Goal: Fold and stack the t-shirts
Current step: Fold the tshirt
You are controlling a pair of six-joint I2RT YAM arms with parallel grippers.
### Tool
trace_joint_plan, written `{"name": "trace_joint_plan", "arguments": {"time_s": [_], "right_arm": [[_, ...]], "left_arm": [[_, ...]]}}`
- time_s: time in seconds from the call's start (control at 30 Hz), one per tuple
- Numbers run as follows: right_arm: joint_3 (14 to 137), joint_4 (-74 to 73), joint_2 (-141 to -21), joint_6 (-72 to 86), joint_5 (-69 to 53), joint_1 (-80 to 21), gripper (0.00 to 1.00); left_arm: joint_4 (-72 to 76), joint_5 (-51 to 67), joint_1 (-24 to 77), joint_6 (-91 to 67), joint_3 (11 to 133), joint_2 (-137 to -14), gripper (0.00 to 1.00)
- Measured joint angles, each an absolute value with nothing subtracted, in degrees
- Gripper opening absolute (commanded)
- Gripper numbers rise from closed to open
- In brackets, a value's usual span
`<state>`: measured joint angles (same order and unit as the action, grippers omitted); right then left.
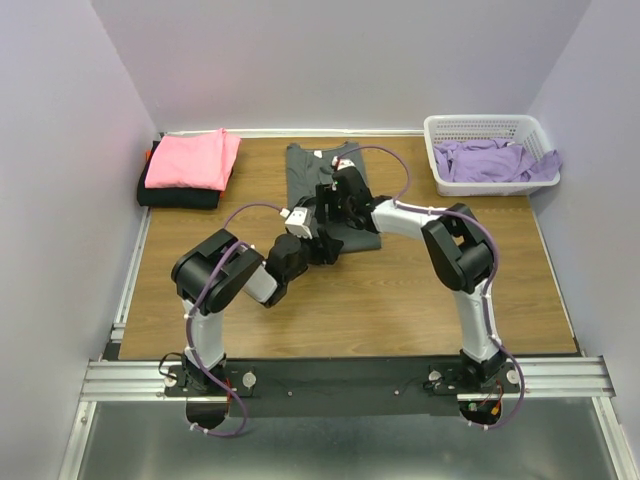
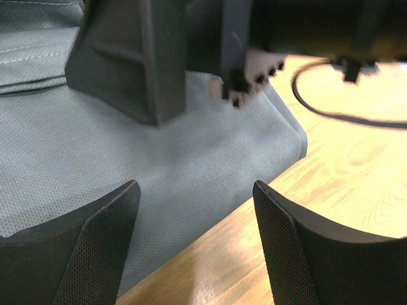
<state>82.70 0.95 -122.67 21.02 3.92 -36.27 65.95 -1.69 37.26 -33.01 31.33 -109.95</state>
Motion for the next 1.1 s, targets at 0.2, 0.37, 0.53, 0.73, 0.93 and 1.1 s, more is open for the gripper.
{"name": "trace_joint_plan", "arguments": {"time_s": [0.2, 0.37, 0.53, 0.73, 0.93, 1.1], "right_arm": [[88.8, 0.4, -126.4, 21.0, 5.4, -35.7, 0.81], [94.2, -0.3, -129.8, 20.9, 5.8, -34.1, 0.81], [96.4, -1.2, -129.7, 20.5, 6.9, -33.1, 0.81], [95.7, -2.2, -126.1, 19.4, 7.2, -32.6, 0.82], [89.0, -2.1, -117.1, 19.5, 5.2, -32.6, 0.81], [79.5, -1.4, -110.4, 20.7, 4.3, -32.6, 0.81]], "left_arm": [[71.0, -1.7, 37.3, -33.7, 28.8, -110.9, 0.8], [75.4, -1.7, 37.5, -34.5, 26.6, -111.8, 0.8], [78.3, -1.7, 37.8, -35.2, 24.3, -111.8, 0.8], [80.1, -1.7, 38.7, -35.5, 22.6, -111.6, 0.8], [77.6, -1.7, 40.0, -35.5, 22.6, -109.8, 0.8], [68.6, -2.0, 40.5, -35.0, 22.7, -102.4, 0.81]]}}
